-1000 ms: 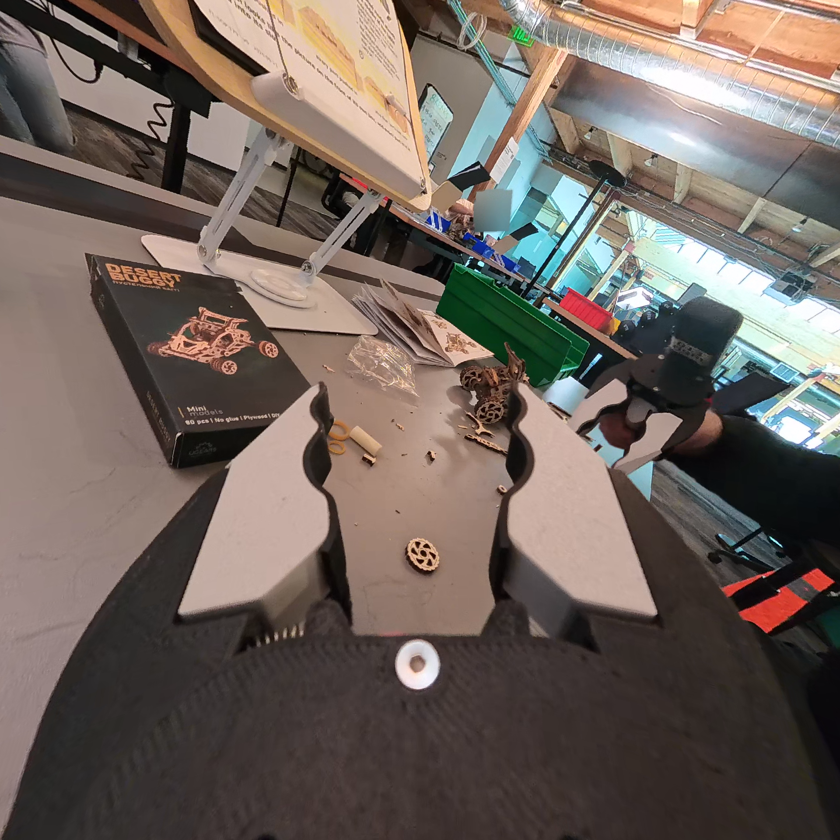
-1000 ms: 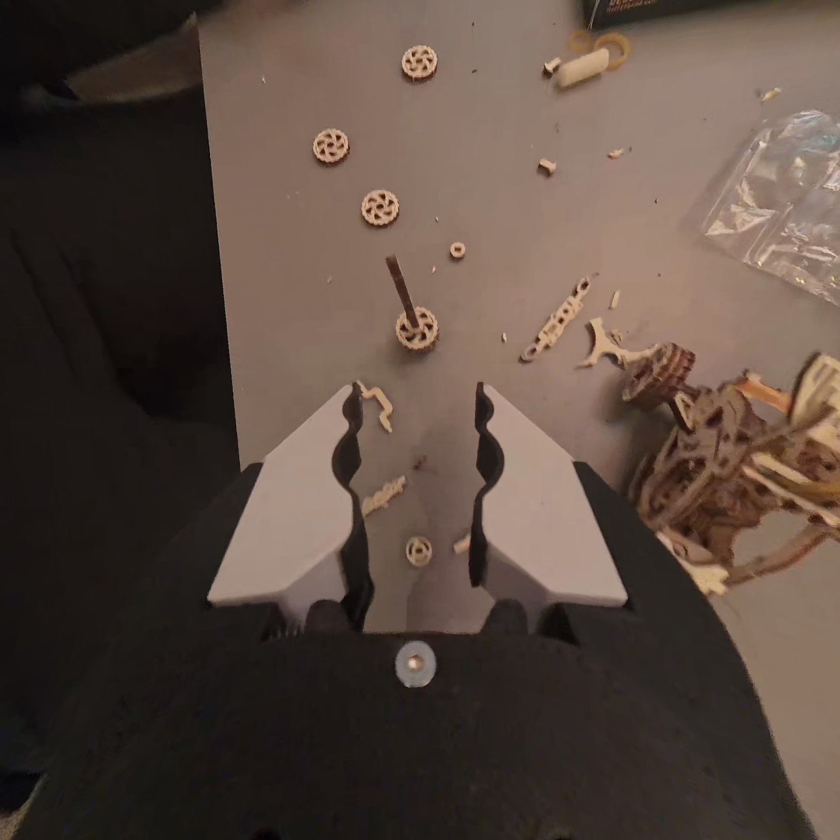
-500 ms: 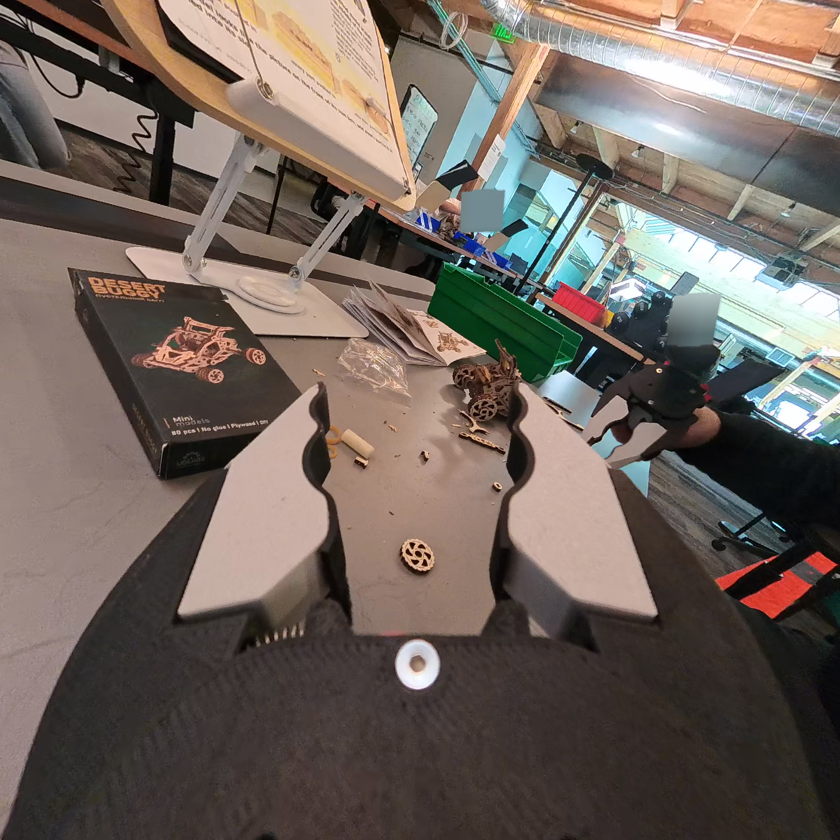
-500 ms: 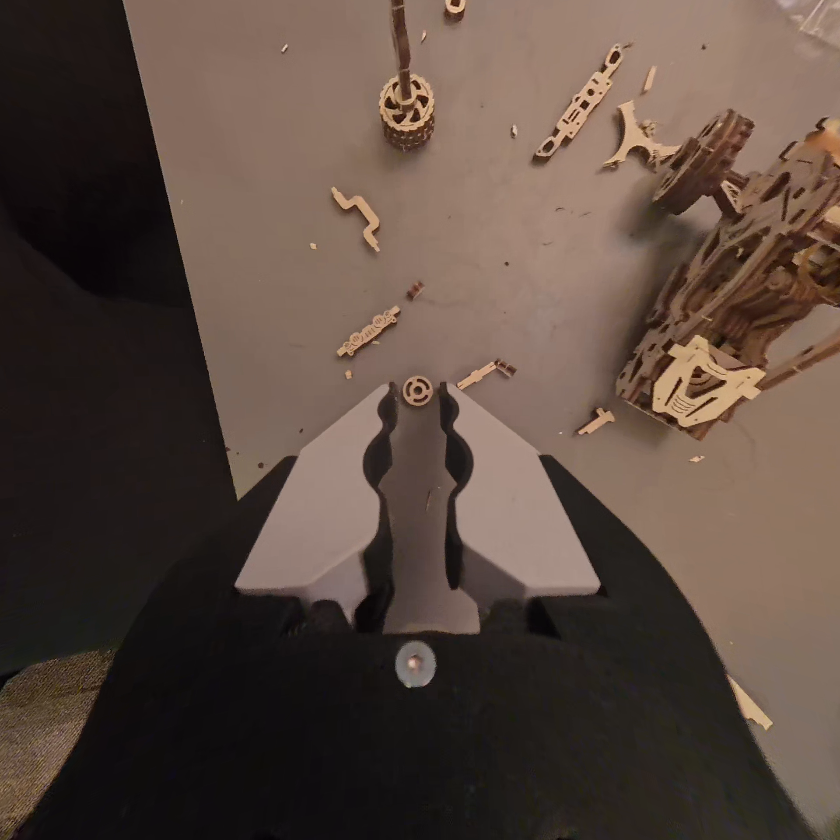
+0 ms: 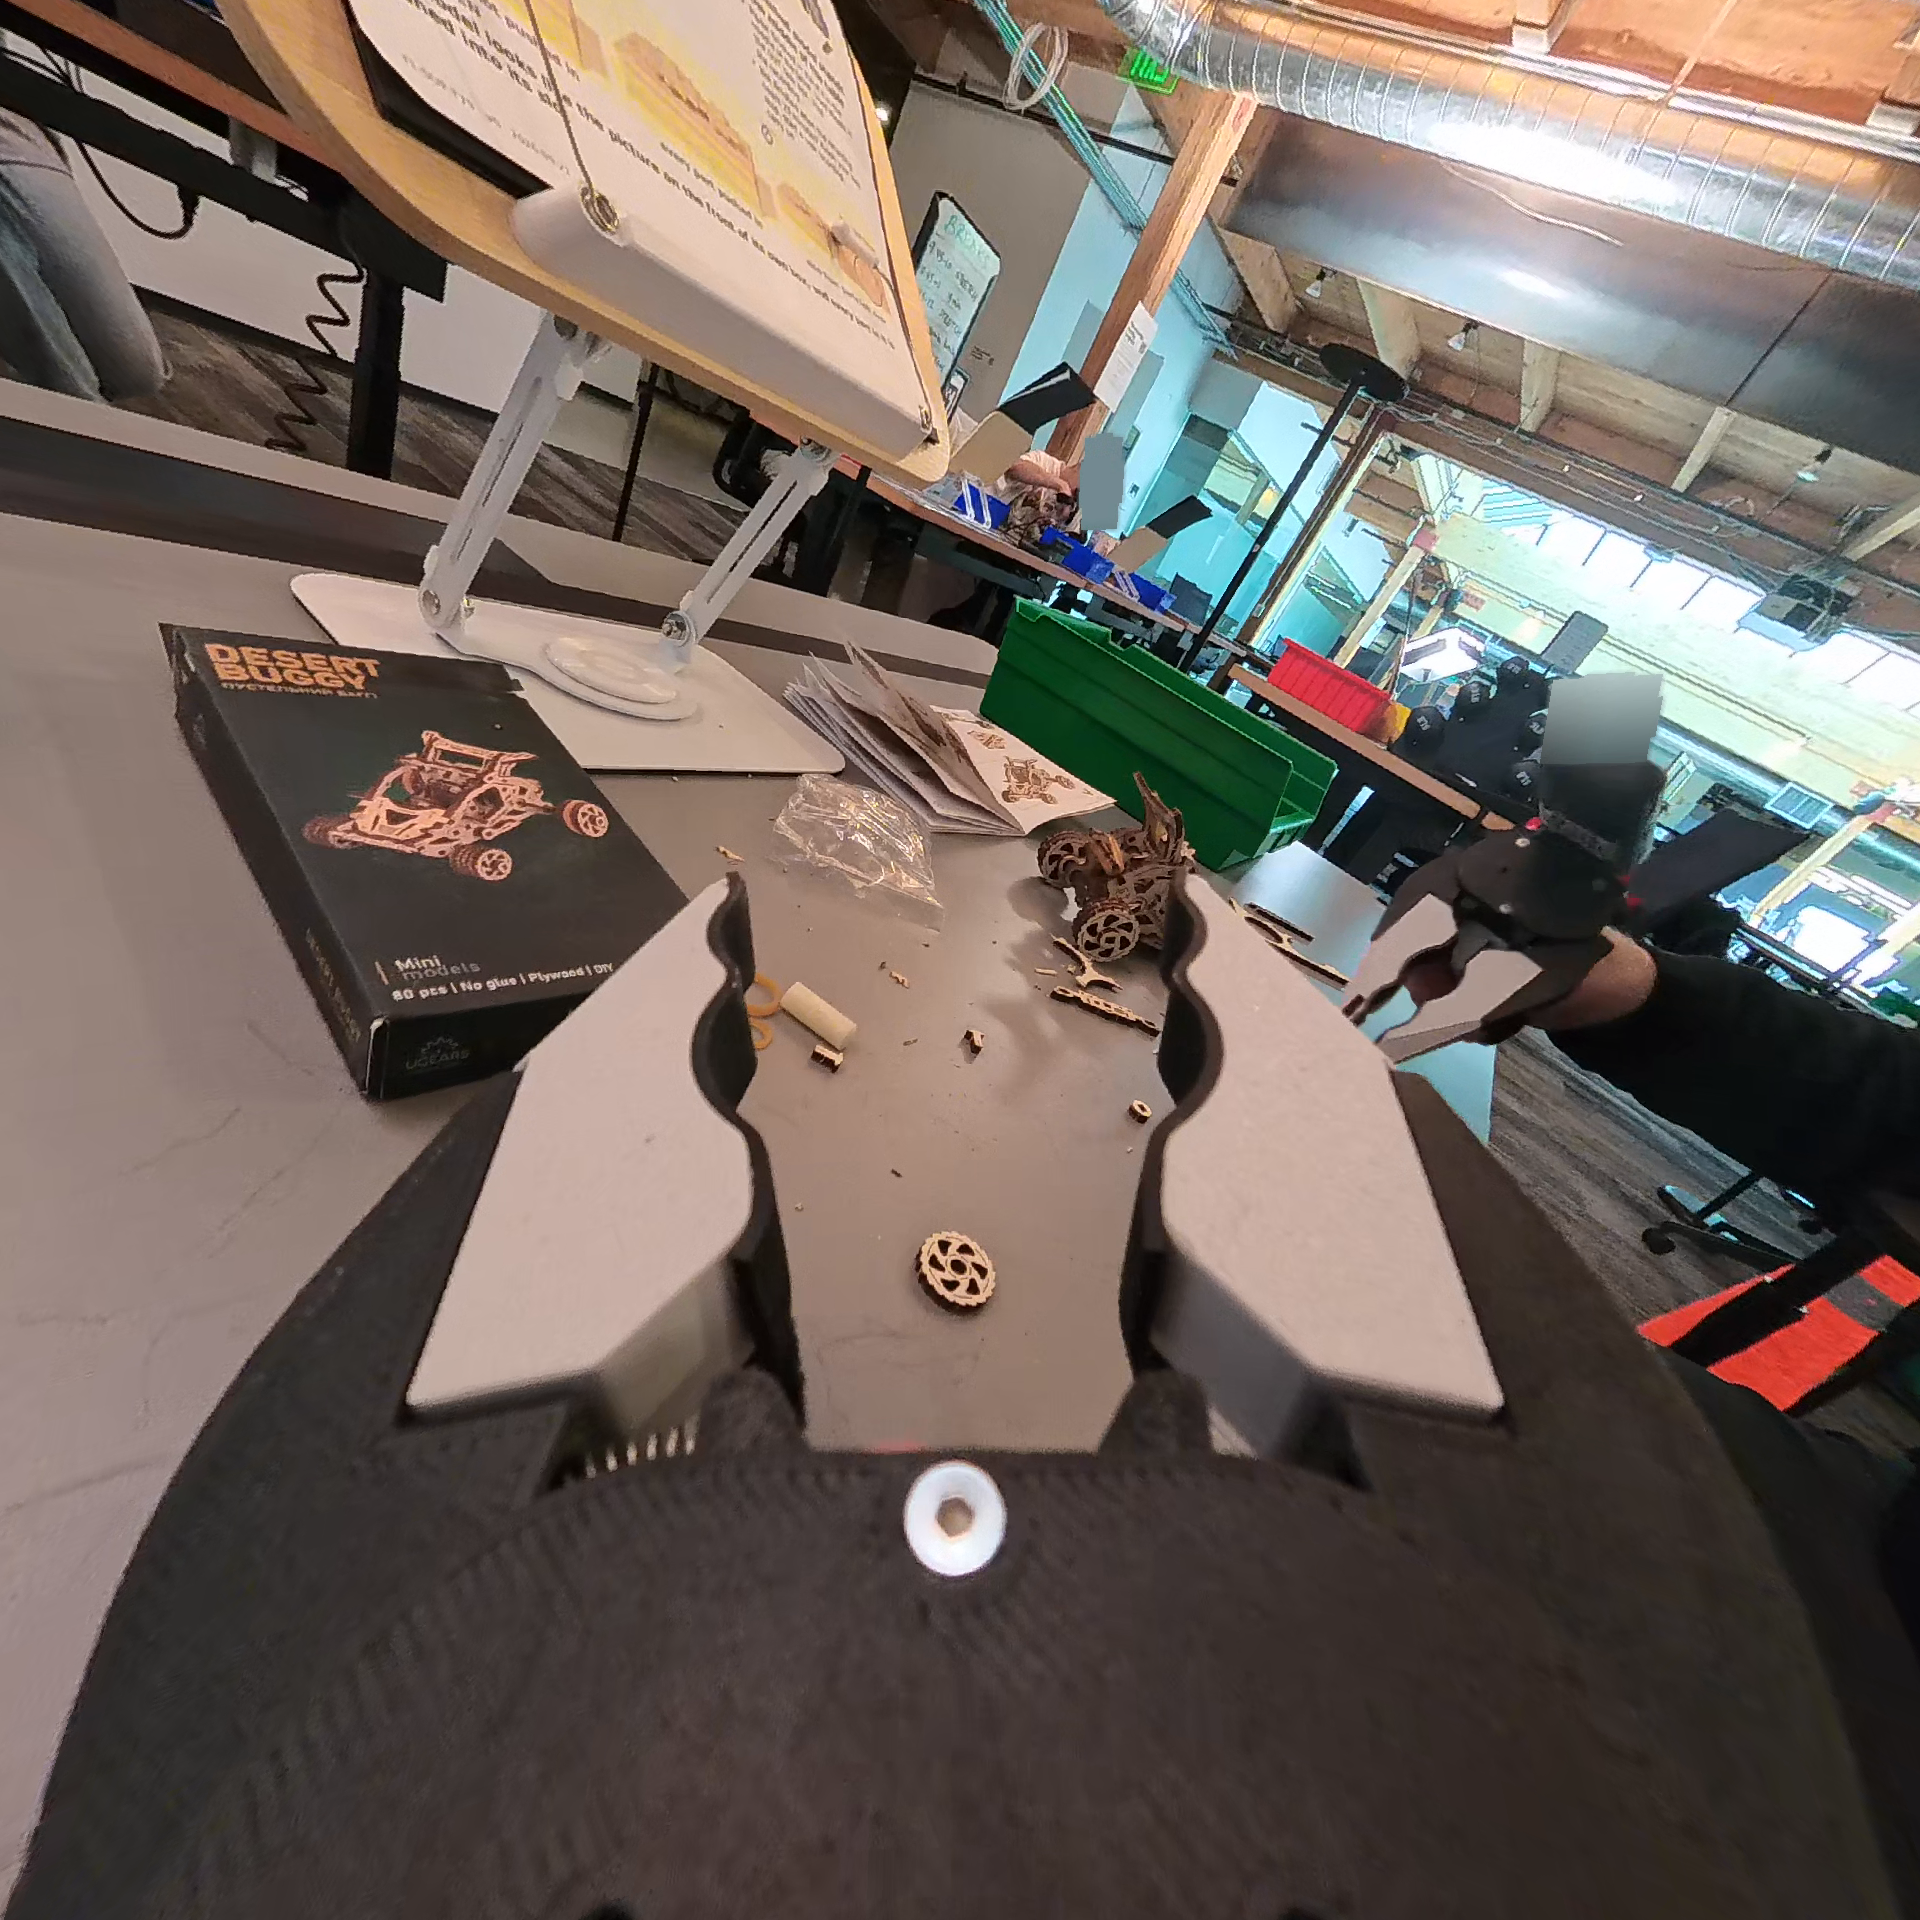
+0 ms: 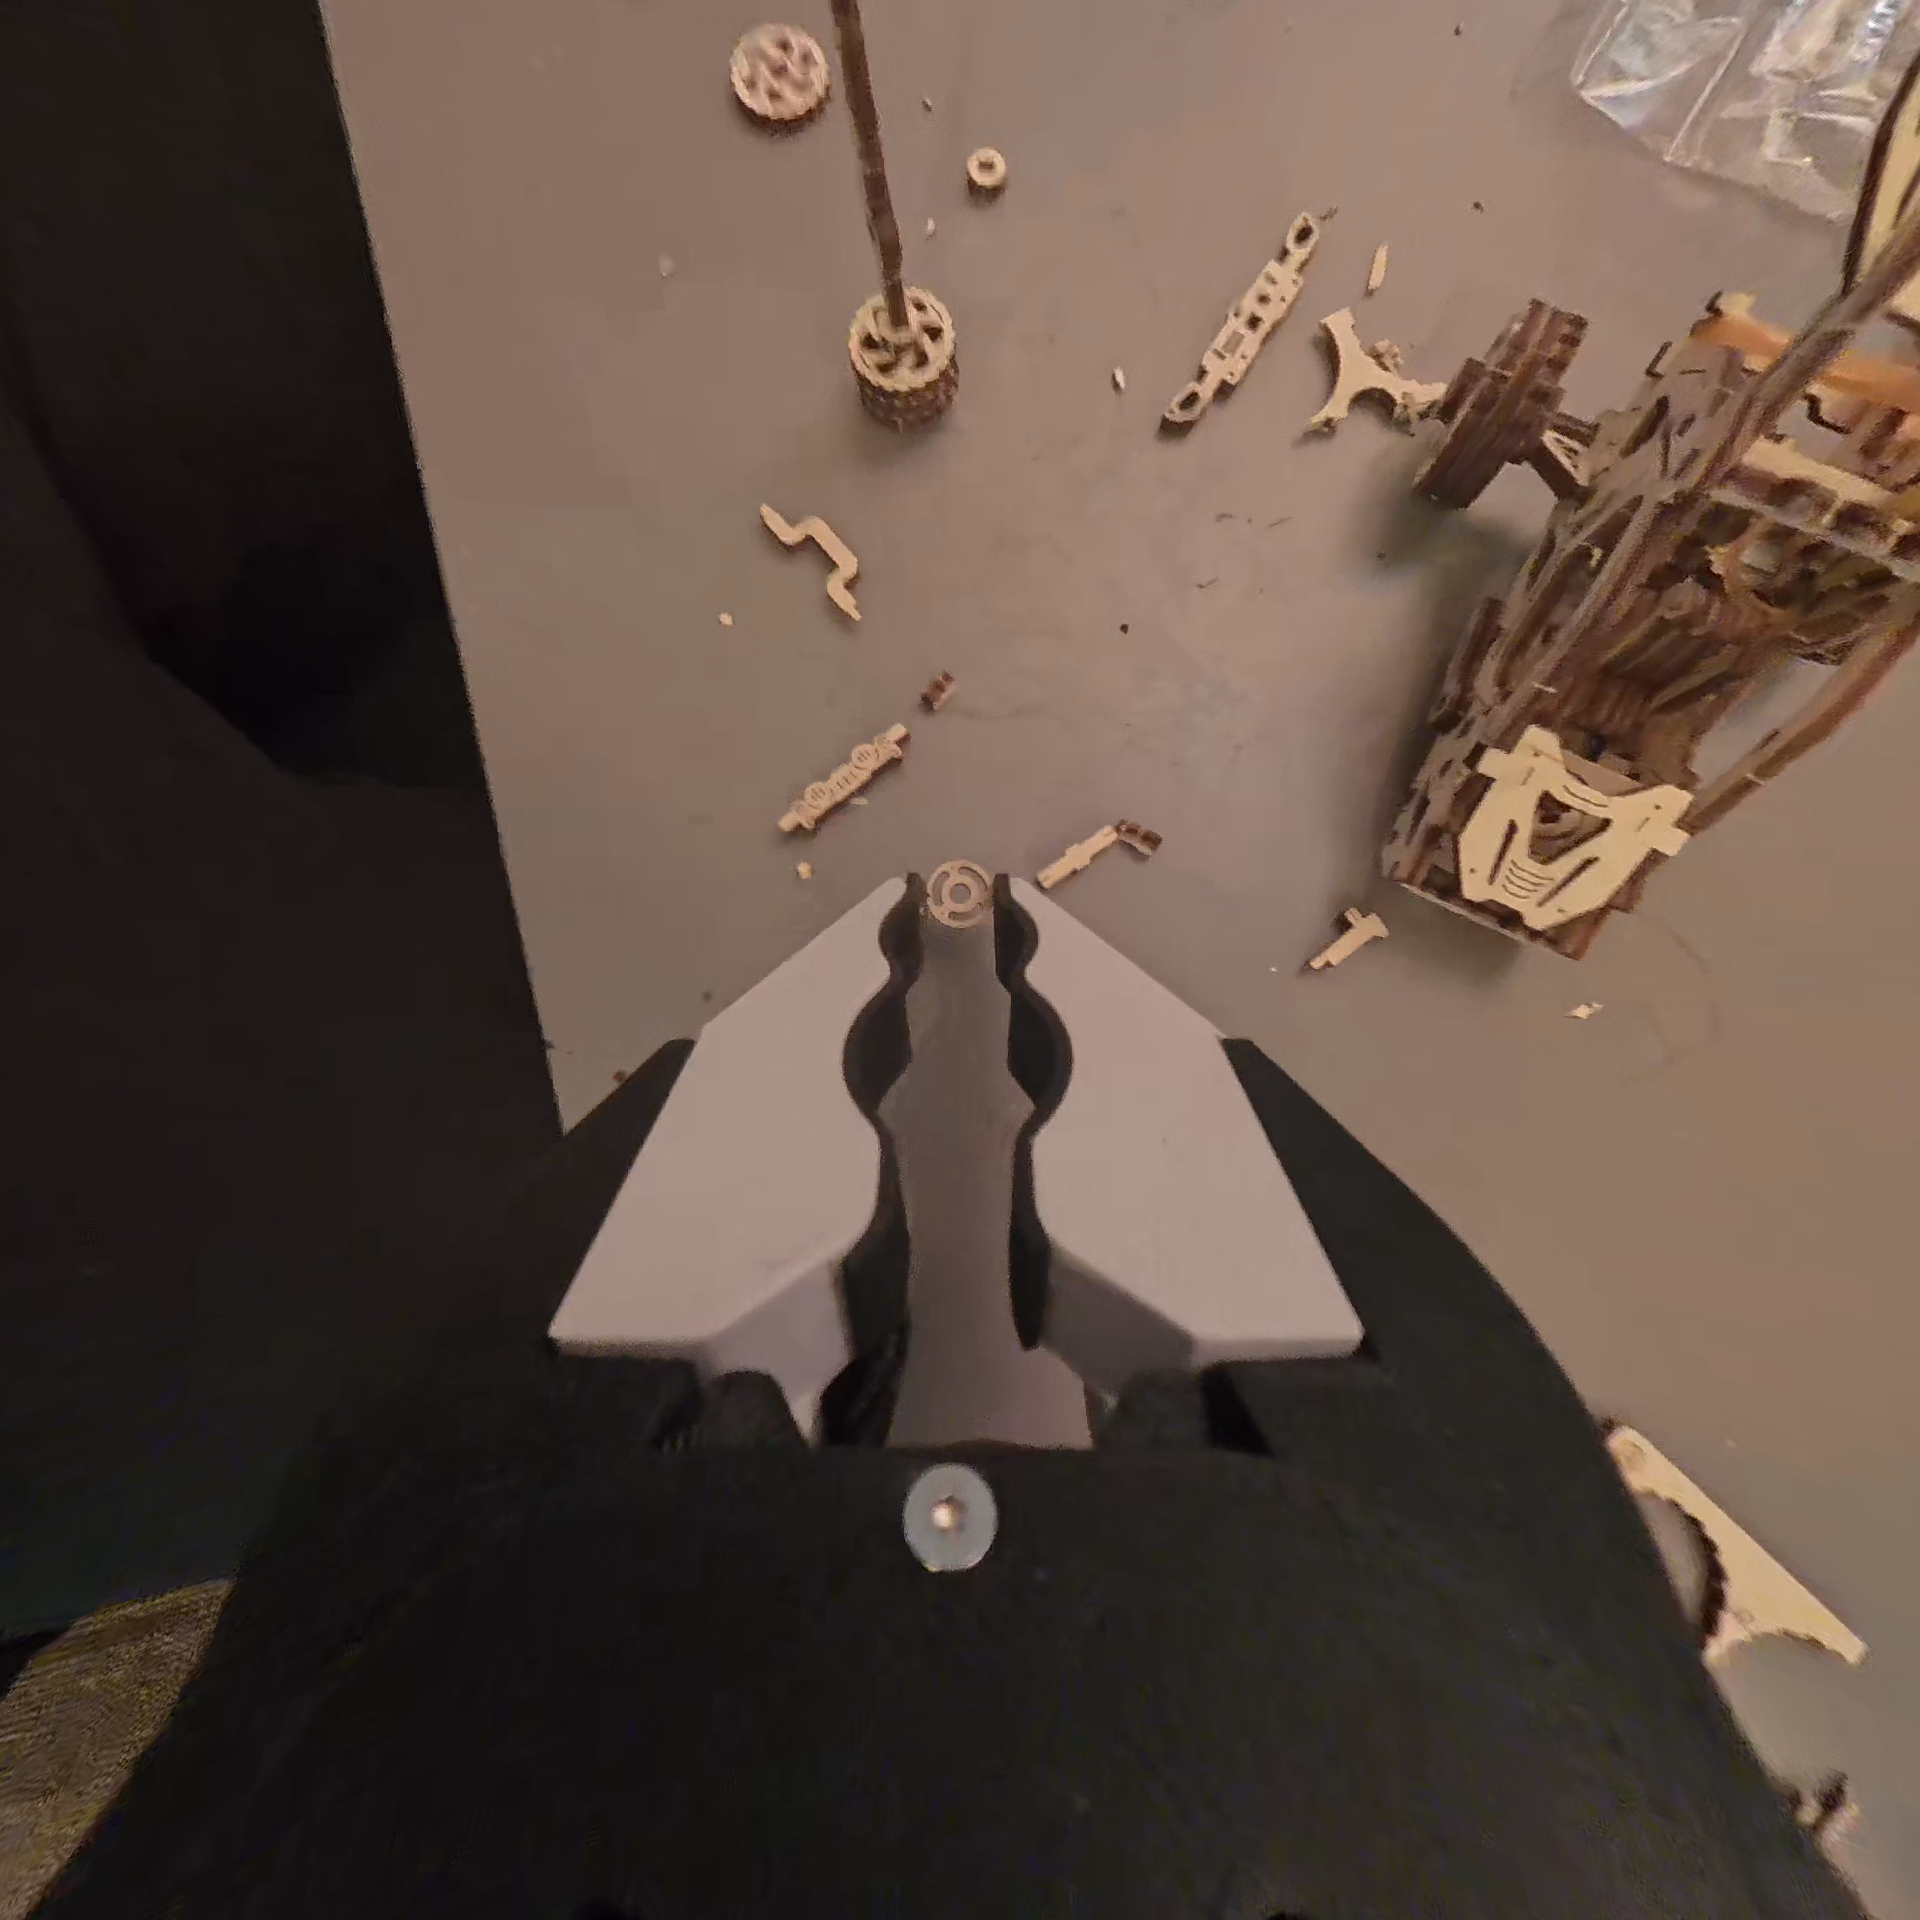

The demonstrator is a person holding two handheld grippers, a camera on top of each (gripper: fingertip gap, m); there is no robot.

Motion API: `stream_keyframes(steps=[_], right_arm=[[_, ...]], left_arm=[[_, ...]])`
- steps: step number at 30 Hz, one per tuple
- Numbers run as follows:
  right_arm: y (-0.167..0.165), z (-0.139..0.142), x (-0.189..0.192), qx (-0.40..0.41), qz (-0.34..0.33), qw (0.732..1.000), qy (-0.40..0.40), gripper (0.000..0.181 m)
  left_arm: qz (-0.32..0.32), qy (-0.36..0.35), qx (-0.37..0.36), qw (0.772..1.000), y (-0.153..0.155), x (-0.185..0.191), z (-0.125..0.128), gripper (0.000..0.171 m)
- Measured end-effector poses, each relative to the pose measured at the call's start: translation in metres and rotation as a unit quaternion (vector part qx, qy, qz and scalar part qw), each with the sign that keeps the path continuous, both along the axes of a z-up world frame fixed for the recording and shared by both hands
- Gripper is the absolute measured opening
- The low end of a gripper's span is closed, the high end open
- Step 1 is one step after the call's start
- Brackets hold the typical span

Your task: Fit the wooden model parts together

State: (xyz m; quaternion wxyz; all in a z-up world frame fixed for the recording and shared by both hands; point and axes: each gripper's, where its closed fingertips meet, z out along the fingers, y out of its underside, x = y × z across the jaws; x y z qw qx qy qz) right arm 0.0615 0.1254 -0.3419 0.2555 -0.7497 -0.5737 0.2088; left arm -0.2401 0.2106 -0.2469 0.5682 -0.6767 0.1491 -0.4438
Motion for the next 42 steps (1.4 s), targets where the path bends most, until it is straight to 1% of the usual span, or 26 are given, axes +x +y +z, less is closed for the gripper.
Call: stream_keyframes(steps=[1,3,7,10,12,13,15,17,18,20,22,23,25,29,32,34,36,37,39,42], right_arm=[[0.001,-0.003,0.002,0.004,-0.001,1.0,-0.01,0.01],[0.0,-0.003,0.0,0.002,-0.003,1.0,-0.009,0.02],[0.0,0.008,-0.014,0.021,0.01,1.0,-0.009,0.021],[-0.004,0.026,-0.036,0.028,0.033,0.999,0.01,0.022],[-0.011,0.042,-0.056,0.043,0.058,0.997,0.03,0.021],[-0.015,0.047,-0.064,0.045,0.068,0.996,0.032,0.022],[-0.02,0.051,-0.074,0.046,0.08,0.995,0.026,0.025],[-0.024,0.055,-0.082,0.039,0.088,0.994,0.042,0.026],[-0.024,0.055,-0.083,0.035,0.087,0.995,0.046,0.026],[-0.019,0.054,-0.08,0.034,0.075,0.995,0.053,0.026],[-0.015,0.053,-0.076,0.02,0.059,0.996,0.069,0.026],[-0.012,0.051,-0.073,0.015,0.05,0.996,0.073,0.026],[-0.01,0.048,-0.067,0.011,0.04,0.996,0.075,0.025],[-0.01,0.043,-0.06,0.013,0.038,0.996,0.075,0.025],[-0.01,0.041,-0.06,0.01,0.037,0.996,0.085,0.024],[-0.01,0.04,-0.061,0.007,0.039,0.995,0.092,0.024],[-0.01,0.039,-0.062,0.007,0.042,0.995,0.094,0.024],[-0.01,0.039,-0.063,0.007,0.044,0.994,0.095,0.024],[-0.01,0.038,-0.064,0.006,0.046,0.994,0.099,0.023],[-0.008,0.037,-0.063,0.004,0.046,0.994,0.103,0.023]], left_arm=[[0.0,0.0,0.001,1.0,0.0,0.0,0.0,0.076],[-0.001,0.001,0.001,1.0,0.0,0.001,0.0,0.076],[-0.001,0.0,0.001,1.0,0.0,0.001,0.0,0.076],[0.001,0.005,0.01,1.0,-0.002,0.001,0.002,0.074],[0.0,0.022,0.031,0.999,-0.009,0.004,0.006,0.067],[-0.002,0.045,0.044,0.998,-0.015,0.009,0.008,0.06],[-0.012,0.117,0.045,0.992,-0.029,0.027,0.002,0.06],[-0.019,0.232,0.065,0.97,-0.042,0.048,-0.008,0.061],[-0.032,0.277,0.064,0.958,-0.05,0.059,-0.014,0.06],[-0.076,0.323,0.04,0.942,-0.064,0.085,-0.024,0.06],[-0.105,0.369,0.022,0.923,-0.071,0.104,-0.04,0.06],[-0.117,0.386,0.015,0.915,-0.073,0.112,-0.047,0.057],[-0.124,0.423,-0.002,0.898,-0.073,0.118,-0.064,0.043],[-0.129,0.454,-0.018,0.882,-0.071,0.123,-0.081,0.04],[-0.136,0.474,-0.032,0.869,-0.071,0.124,-0.088,0.037],[-0.146,0.483,-0.042,0.862,-0.073,0.125,-0.093,0.034],[-0.151,0.502,-0.054,0.85,-0.075,0.122,-0.101,0.03],[-0.156,0.502,-0.059,0.849,-0.077,0.122,-0.104,0.026],[-0.155,0.493,-0.059,0.854,-0.077,0.124,-0.105,0.019],[-0.152,0.481,-0.058,0.861,-0.078,0.127,-0.105,0.019]])
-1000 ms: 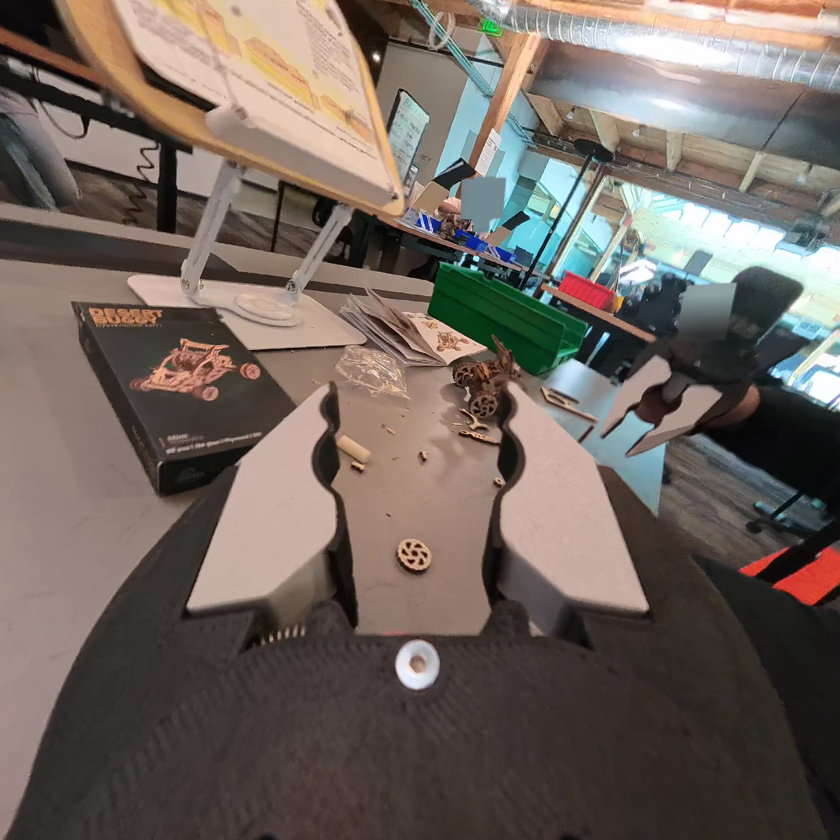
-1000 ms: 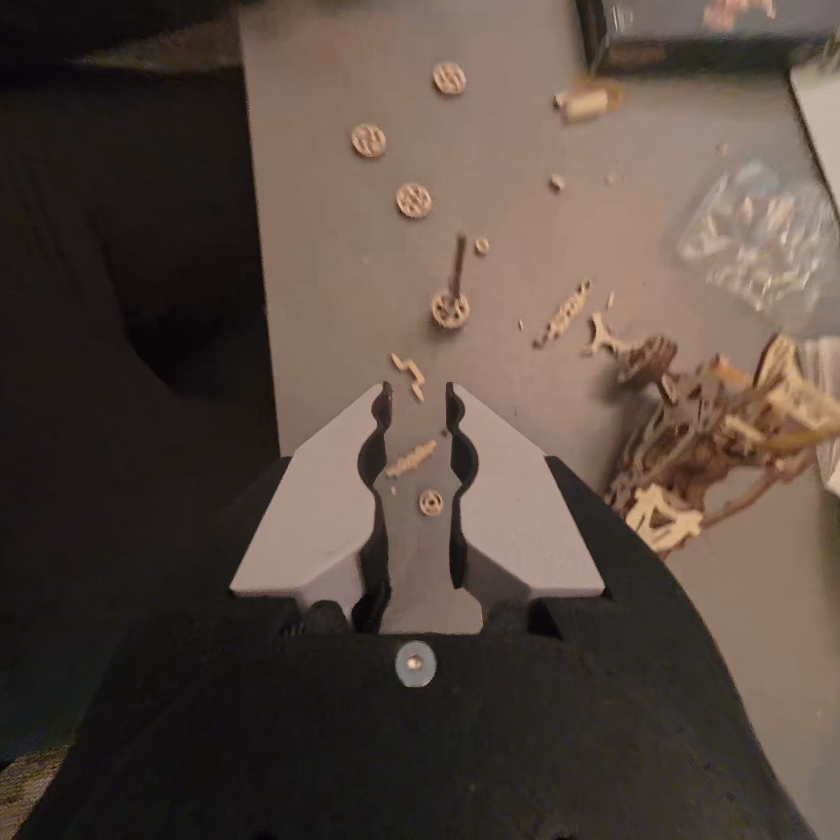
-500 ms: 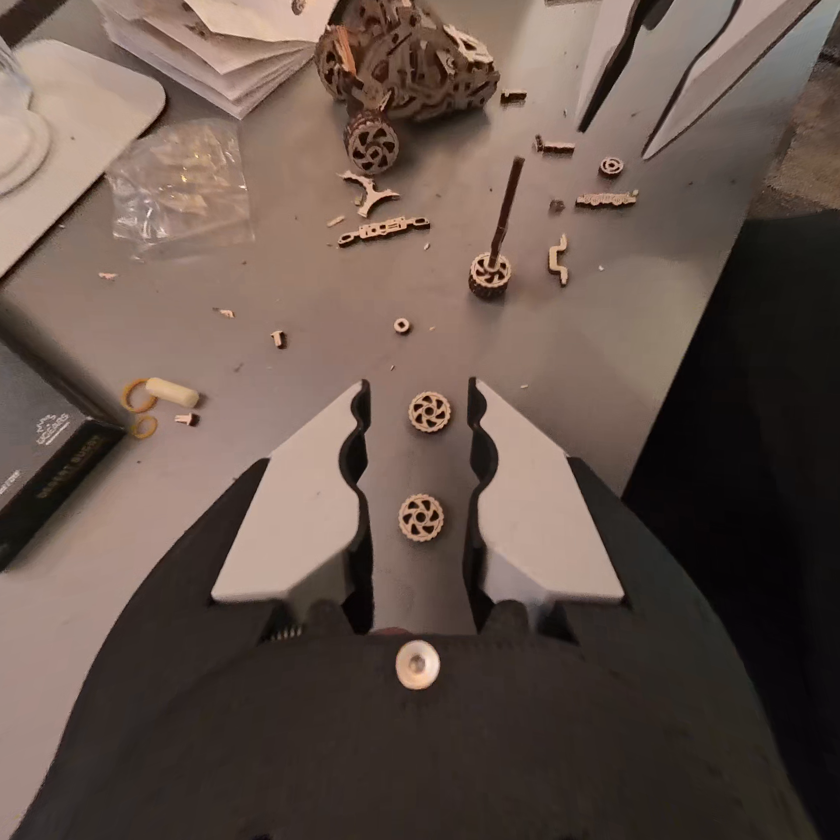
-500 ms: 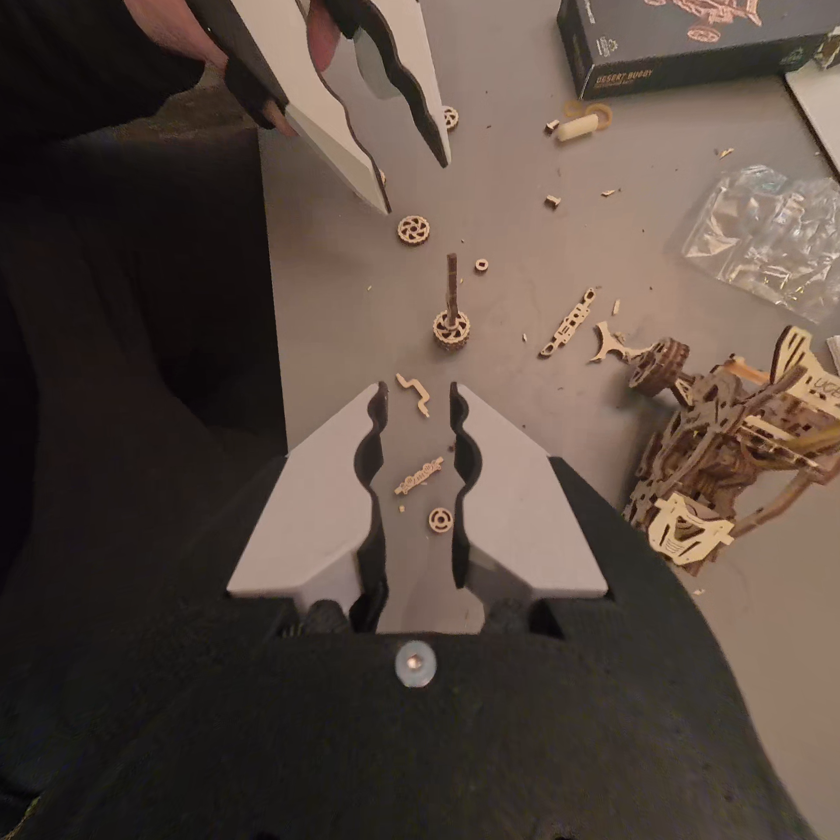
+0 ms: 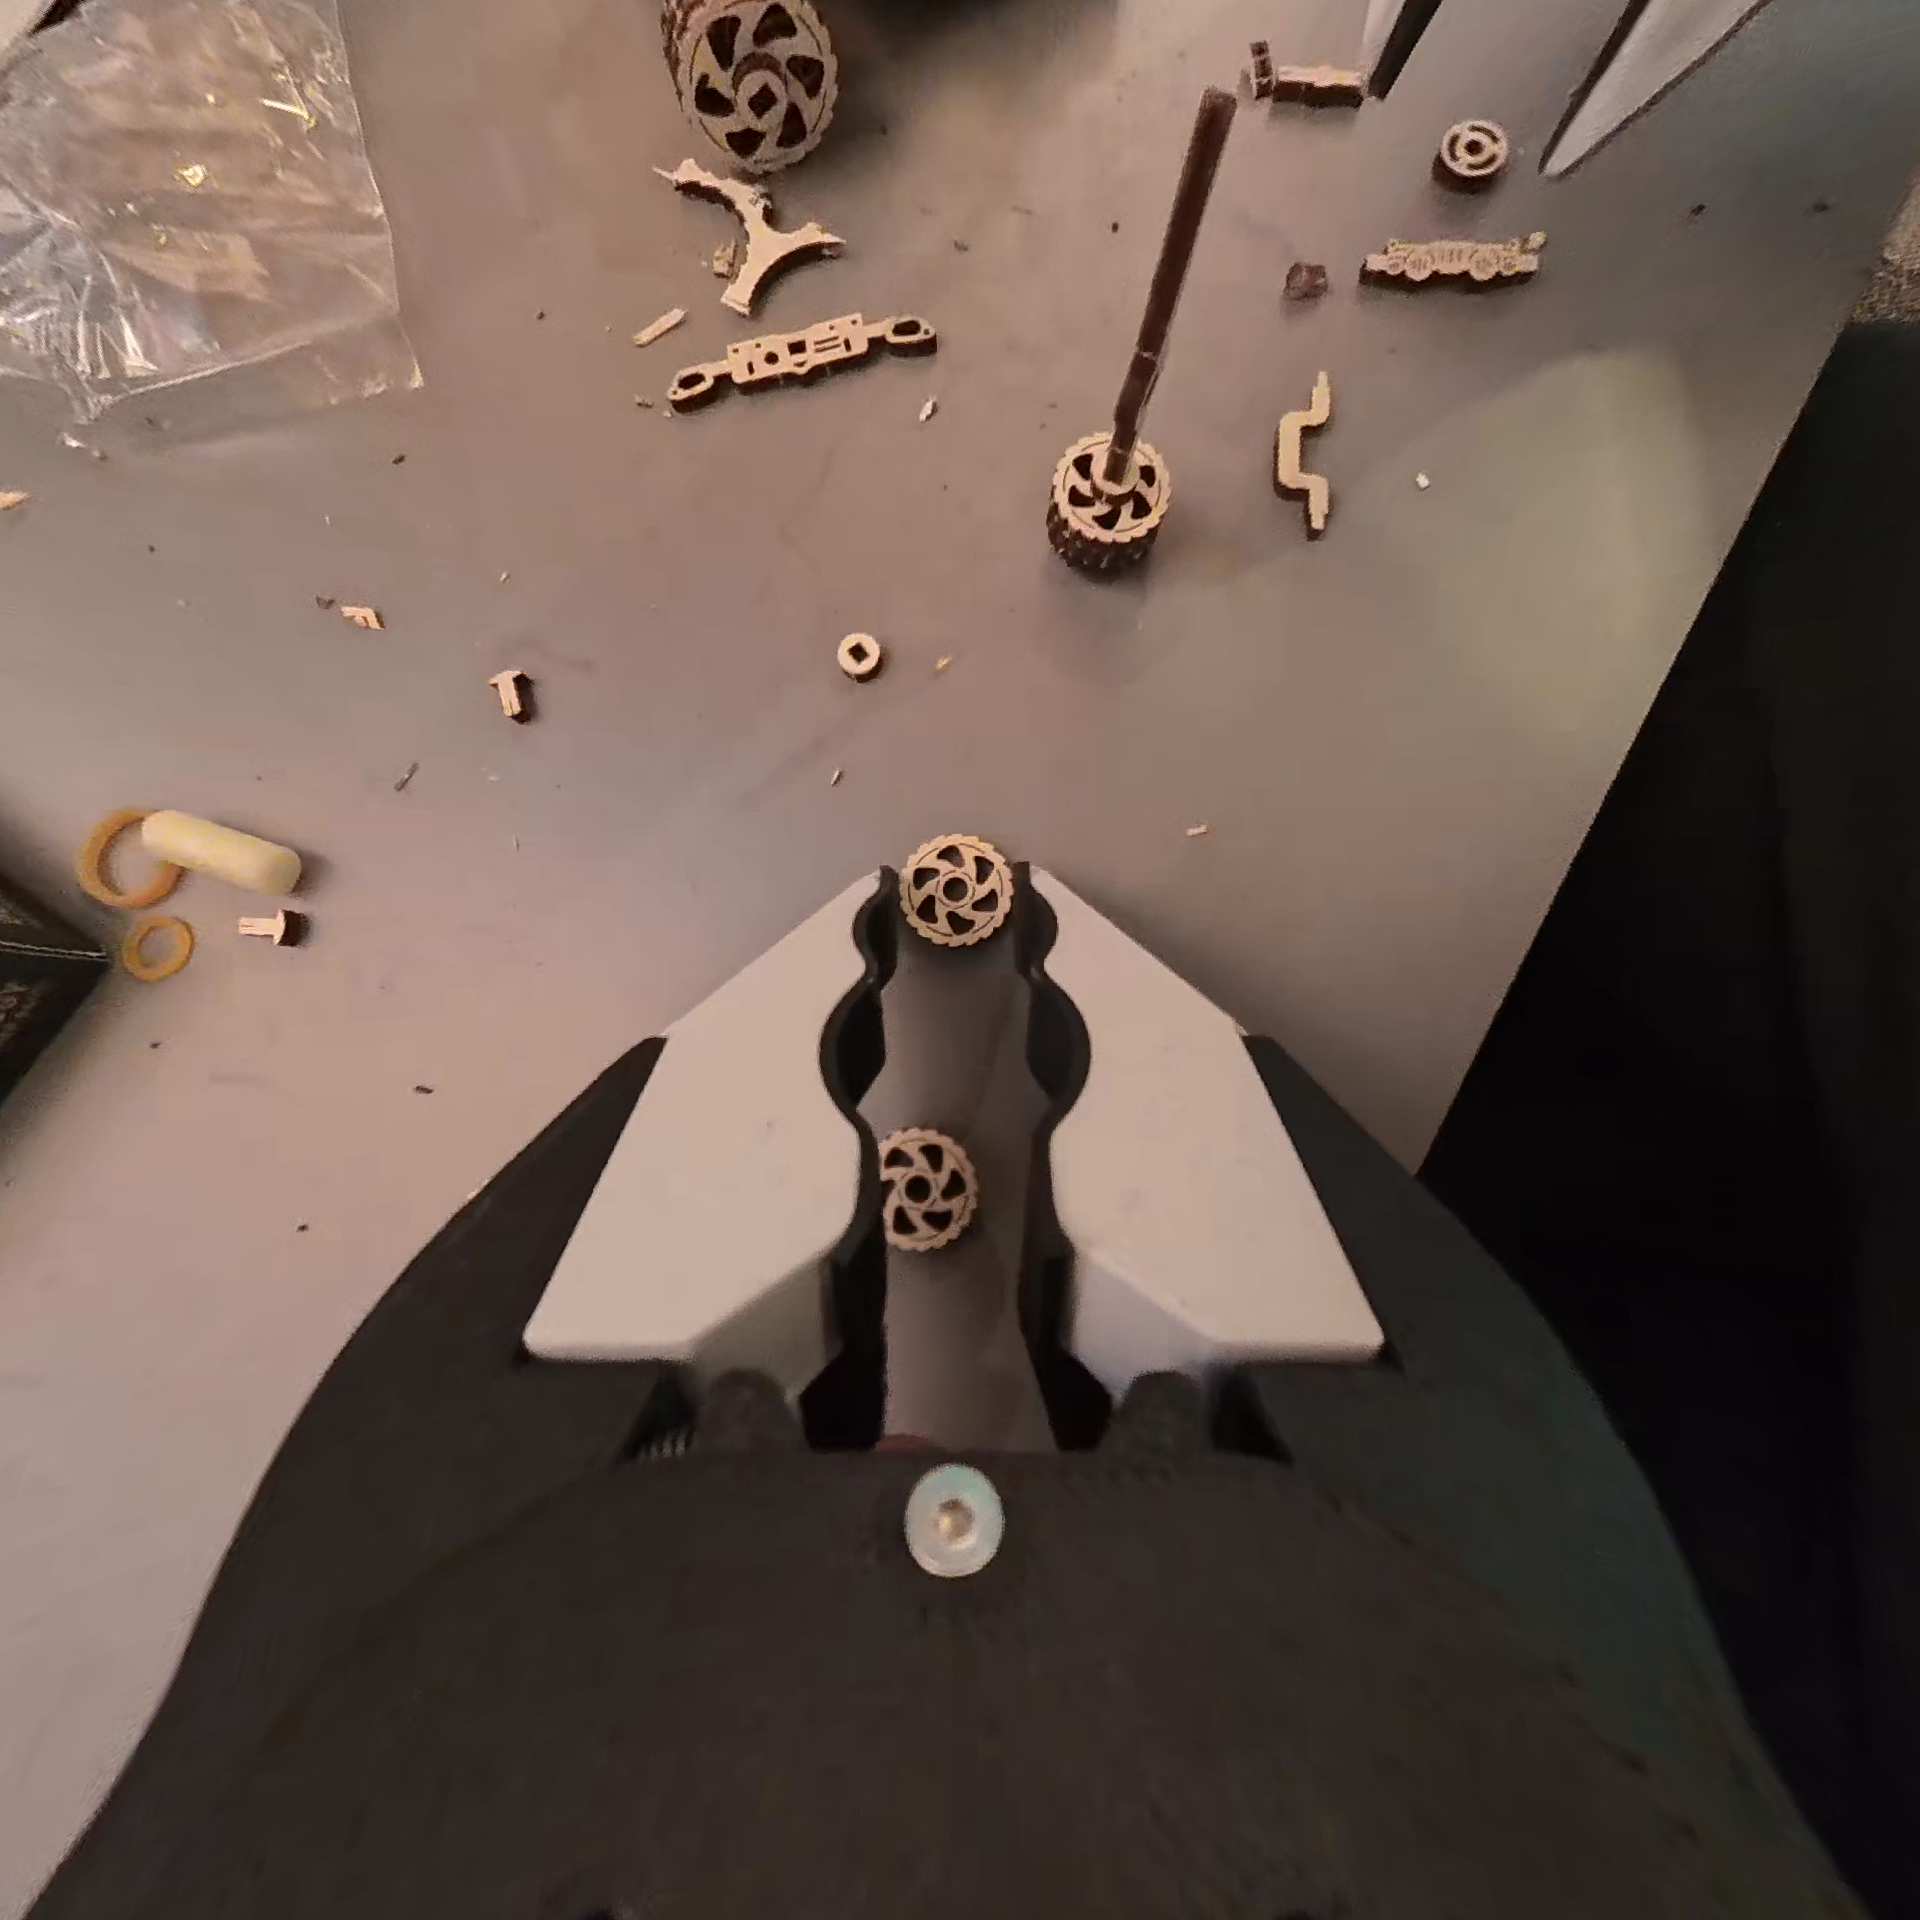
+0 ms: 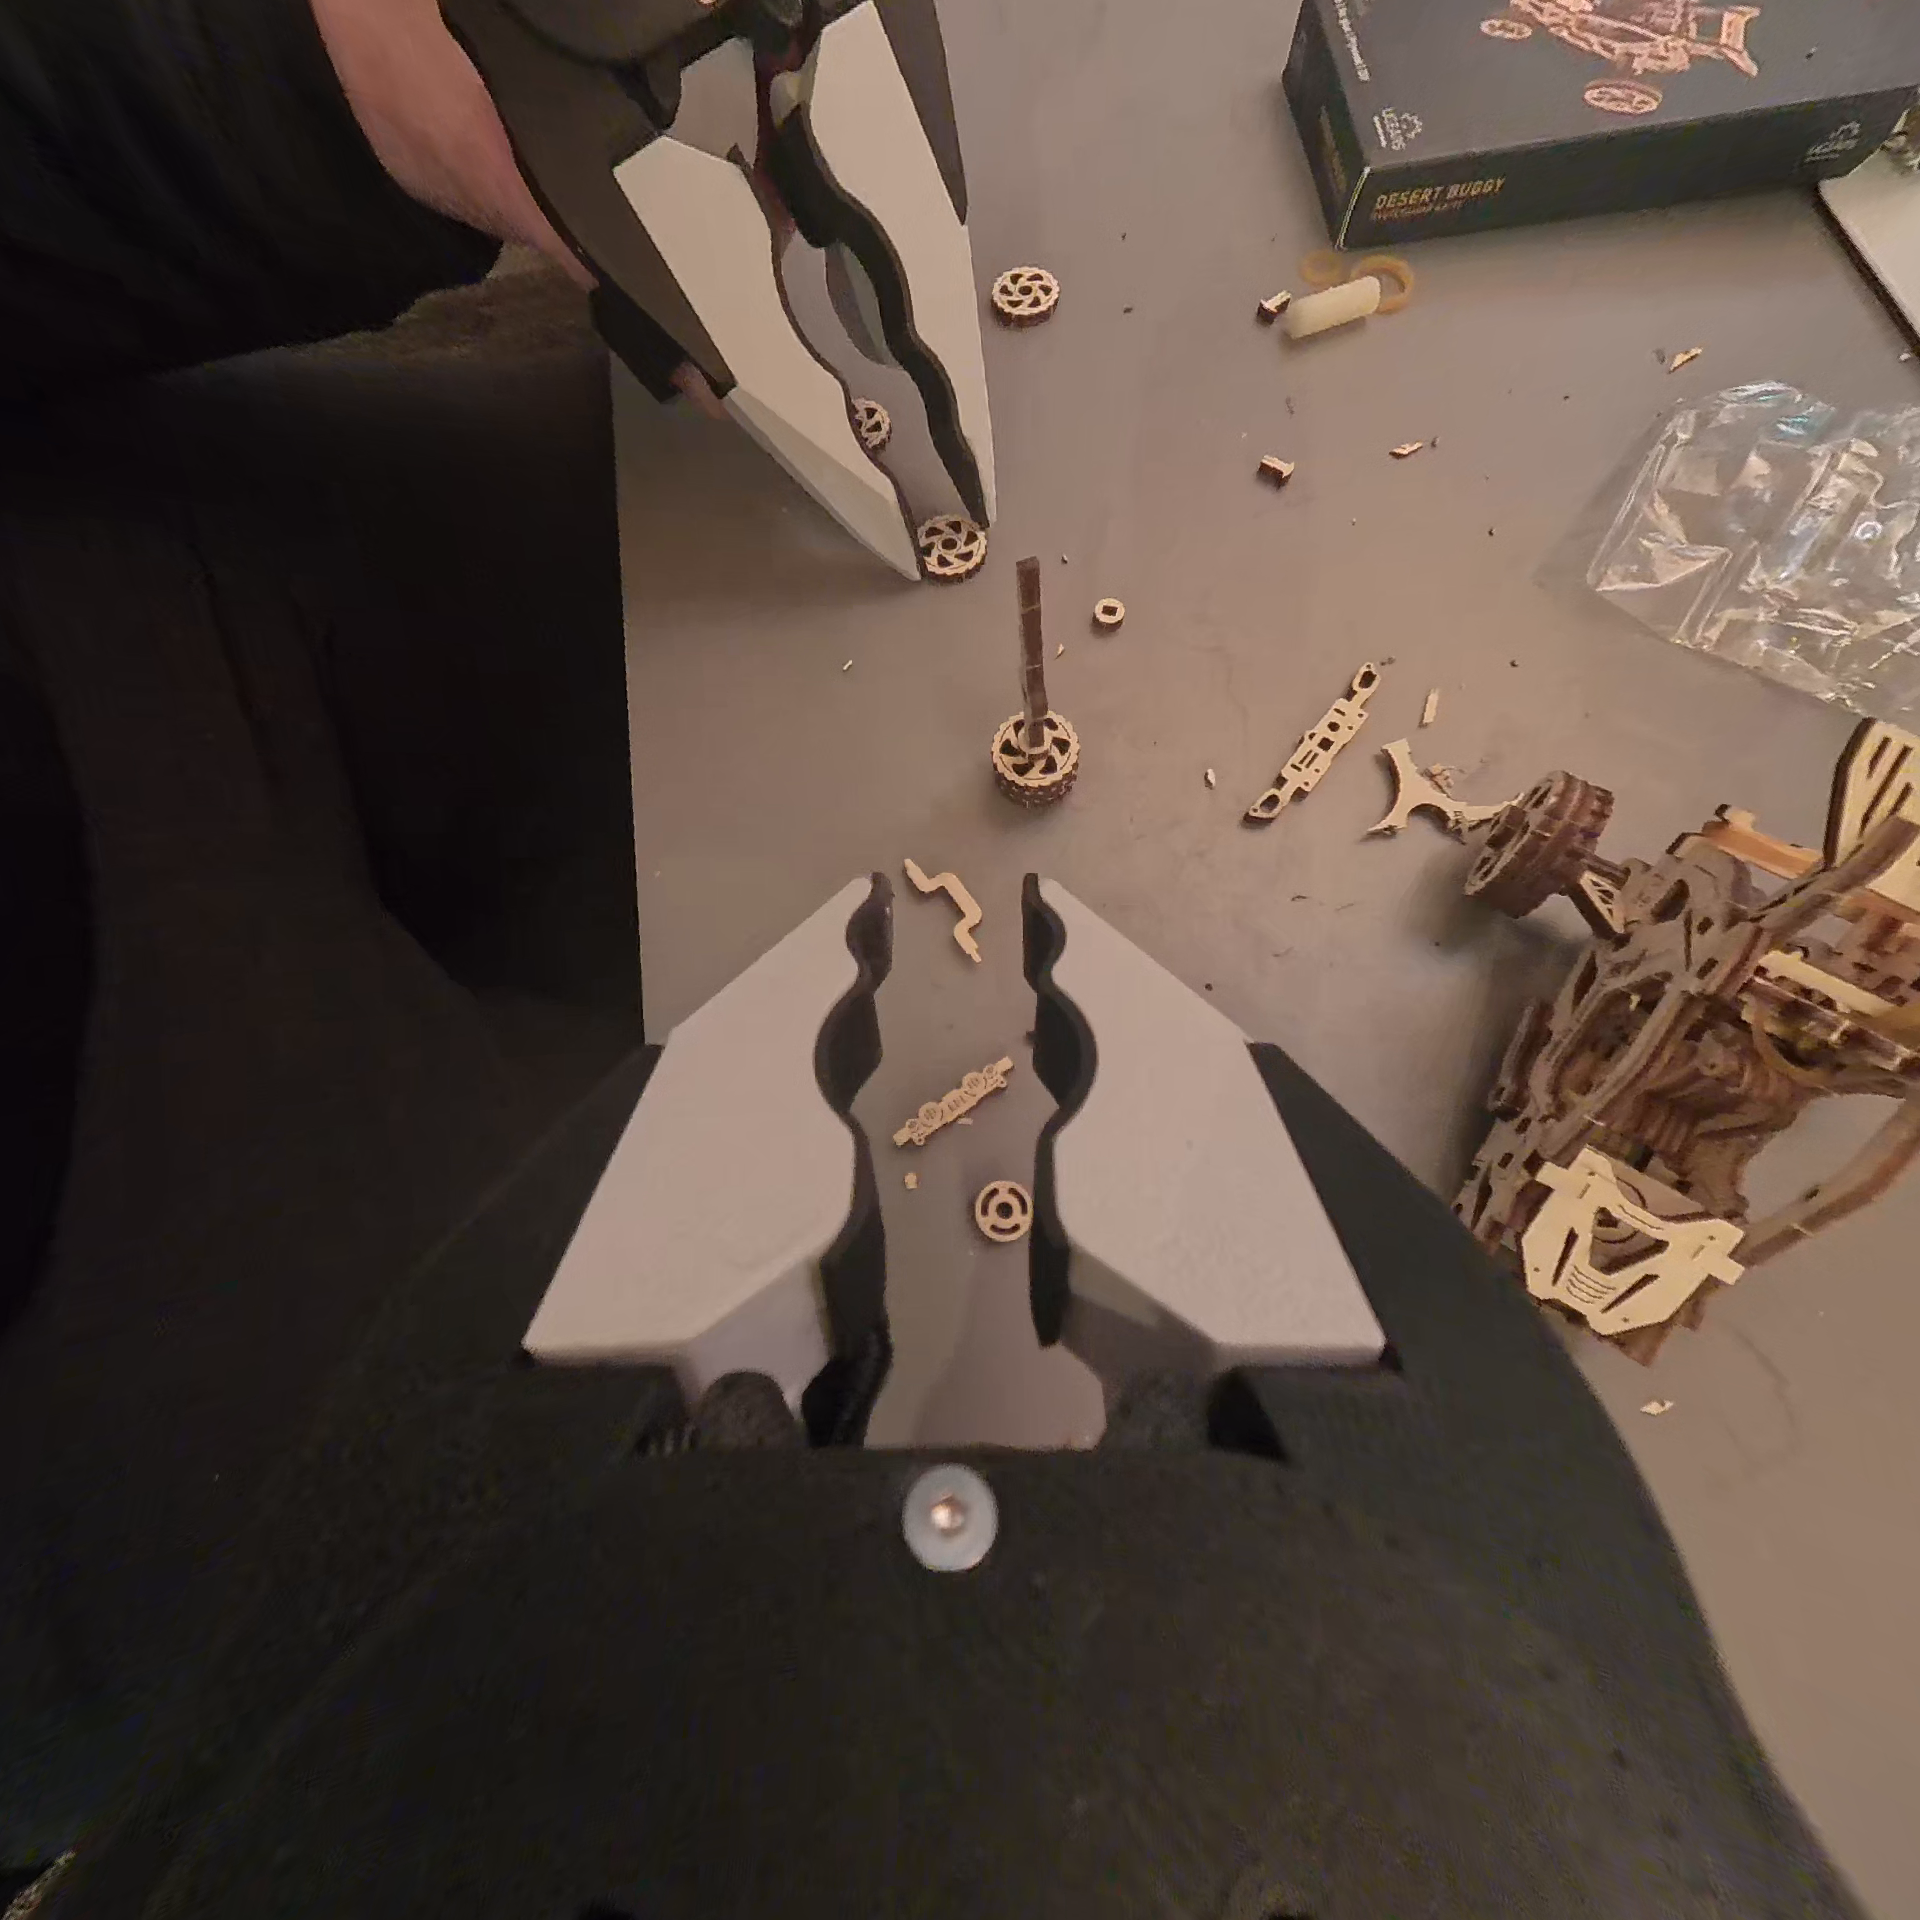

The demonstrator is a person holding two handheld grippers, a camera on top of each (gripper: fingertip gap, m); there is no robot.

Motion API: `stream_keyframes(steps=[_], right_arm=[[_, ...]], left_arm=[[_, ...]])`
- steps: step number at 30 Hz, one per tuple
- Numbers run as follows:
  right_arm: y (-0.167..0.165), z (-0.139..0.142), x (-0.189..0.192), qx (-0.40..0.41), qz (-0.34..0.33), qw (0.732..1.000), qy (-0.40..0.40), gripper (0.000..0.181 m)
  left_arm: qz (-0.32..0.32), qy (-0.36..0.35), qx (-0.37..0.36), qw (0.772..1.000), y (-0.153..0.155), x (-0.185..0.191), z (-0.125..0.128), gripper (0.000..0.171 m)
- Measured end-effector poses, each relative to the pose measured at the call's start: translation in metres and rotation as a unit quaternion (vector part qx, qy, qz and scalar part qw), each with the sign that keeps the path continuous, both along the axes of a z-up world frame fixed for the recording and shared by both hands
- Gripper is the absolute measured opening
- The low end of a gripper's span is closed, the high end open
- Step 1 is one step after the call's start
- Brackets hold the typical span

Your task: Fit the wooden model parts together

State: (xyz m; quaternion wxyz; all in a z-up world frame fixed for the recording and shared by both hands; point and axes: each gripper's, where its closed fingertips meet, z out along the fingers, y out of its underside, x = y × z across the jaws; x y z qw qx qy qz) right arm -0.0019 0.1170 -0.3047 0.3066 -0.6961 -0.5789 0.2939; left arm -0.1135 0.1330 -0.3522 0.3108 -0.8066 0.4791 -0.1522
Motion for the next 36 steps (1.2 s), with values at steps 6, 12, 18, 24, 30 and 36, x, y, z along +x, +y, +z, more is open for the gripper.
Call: stream_keyframes(steps=[6,12,18,24,30,36], right_arm=[[0.002,-0.005,0.0,-0.007,-0.003,1.0,0.008,0.022],[0.006,-0.001,-0.004,-0.01,-0.007,1.0,0.026,0.022],[0.011,-0.001,-0.011,-0.011,-0.005,0.999,0.04,0.023],[0.013,-0.004,-0.02,-0.01,0.006,0.999,0.04,0.024],[0.015,-0.006,-0.026,-0.005,0.014,0.999,0.044,0.024],[0.016,-0.008,-0.029,-0.005,0.018,0.999,0.048,0.024]], left_arm=[[0.005,-0.013,0.012,1.0,-0.001,0.002,0.004,0.018],[-0.007,-0.074,0.047,0.996,0.001,0.014,0.047,0.018],[-0.026,-0.091,0.067,0.993,-0.003,0.032,0.074,0.018],[-0.037,-0.095,0.078,0.992,-0.003,0.045,0.088,0.018],[-0.059,-0.084,0.096,0.99,0.0,0.062,0.106,0.018],[-0.075,-0.045,0.087,0.992,0.004,0.073,0.096,0.018]])
